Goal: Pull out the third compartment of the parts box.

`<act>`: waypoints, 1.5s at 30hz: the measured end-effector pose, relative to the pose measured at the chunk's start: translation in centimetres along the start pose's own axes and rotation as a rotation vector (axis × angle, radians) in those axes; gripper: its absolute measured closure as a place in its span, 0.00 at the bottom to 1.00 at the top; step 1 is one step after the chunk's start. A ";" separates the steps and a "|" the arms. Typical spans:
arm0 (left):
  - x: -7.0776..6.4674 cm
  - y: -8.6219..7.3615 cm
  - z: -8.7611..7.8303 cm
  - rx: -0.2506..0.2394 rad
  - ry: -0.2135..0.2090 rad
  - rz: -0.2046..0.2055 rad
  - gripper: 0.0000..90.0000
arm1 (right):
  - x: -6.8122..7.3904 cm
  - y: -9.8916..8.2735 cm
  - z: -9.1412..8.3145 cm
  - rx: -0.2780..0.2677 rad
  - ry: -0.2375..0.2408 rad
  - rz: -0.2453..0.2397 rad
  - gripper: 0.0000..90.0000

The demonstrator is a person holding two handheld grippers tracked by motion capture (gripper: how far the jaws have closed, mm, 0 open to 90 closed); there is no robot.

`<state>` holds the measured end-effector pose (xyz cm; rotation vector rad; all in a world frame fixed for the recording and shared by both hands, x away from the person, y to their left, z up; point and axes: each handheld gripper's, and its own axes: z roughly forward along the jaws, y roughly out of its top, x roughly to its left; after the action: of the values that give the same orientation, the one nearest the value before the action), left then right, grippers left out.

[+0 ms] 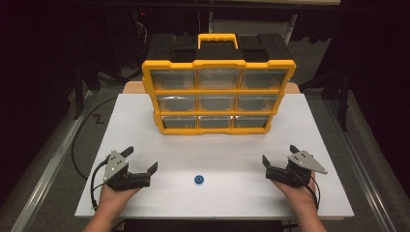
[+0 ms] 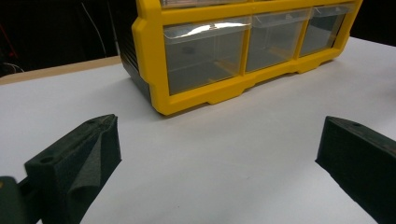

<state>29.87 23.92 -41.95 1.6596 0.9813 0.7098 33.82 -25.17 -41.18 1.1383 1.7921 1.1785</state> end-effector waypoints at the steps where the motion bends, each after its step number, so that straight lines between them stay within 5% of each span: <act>1: 0.0 0.0 0.0 0.000 0.000 0.000 0.00 | 0.0 0.0 0.0 0.000 0.000 0.000 0.01; 9: -0.1 0.0 -0.1 -0.014 -0.003 0.003 0.01 | 0.4 1.3 0.9 -0.027 -0.020 0.003 0.01; 34: -0.3 -0.1 0.2 -0.013 -0.014 0.030 0.01 | -0.1 3.6 6.4 0.006 -0.037 0.011 0.01; 45: -0.5 -0.3 0.5 0.011 0.016 0.057 0.01 | -0.5 4.1 6.4 -0.002 -0.051 0.005 0.01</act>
<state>29.93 23.26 -42.35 1.6994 0.9534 0.7577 40.85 -22.77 -39.49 1.1629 1.7504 1.1438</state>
